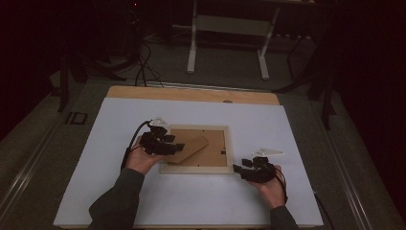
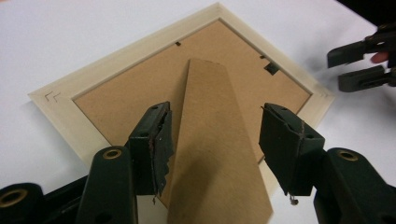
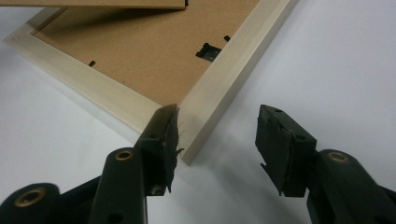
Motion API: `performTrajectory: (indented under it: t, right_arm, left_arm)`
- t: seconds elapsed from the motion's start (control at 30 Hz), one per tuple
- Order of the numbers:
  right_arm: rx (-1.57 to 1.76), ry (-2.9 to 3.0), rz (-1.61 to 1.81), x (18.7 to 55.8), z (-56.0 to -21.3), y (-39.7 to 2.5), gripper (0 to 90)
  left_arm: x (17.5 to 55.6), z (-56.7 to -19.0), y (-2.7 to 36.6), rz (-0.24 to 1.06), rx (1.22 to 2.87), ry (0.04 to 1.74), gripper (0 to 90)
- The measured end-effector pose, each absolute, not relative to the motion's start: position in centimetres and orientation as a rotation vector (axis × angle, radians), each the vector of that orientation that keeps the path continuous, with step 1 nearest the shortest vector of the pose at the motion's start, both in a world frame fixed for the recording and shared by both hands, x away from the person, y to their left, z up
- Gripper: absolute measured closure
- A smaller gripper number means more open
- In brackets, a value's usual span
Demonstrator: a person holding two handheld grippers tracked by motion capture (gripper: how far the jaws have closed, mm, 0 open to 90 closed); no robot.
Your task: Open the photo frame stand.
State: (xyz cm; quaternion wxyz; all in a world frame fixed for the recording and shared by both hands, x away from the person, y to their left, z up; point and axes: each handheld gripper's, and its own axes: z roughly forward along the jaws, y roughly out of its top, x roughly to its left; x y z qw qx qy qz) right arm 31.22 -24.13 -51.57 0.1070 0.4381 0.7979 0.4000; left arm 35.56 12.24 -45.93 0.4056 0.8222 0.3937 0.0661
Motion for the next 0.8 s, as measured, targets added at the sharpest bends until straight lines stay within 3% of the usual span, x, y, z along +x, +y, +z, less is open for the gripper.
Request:
performTrajectory:
  t: [0.4,0.8]
  right_arm:
    - [1.288,2.352,1.172,31.3,-51.6,-24.2,48.1]
    - [1.286,2.359,1.17,31.3,-51.7,-24.1,48.1]
  left_arm:
    - [38.8,-47.8,11.3,0.055,2.124,1.022,46.0]
    - [39.7,-49.0,10.2,-0.031,2.182,1.014,42.9]
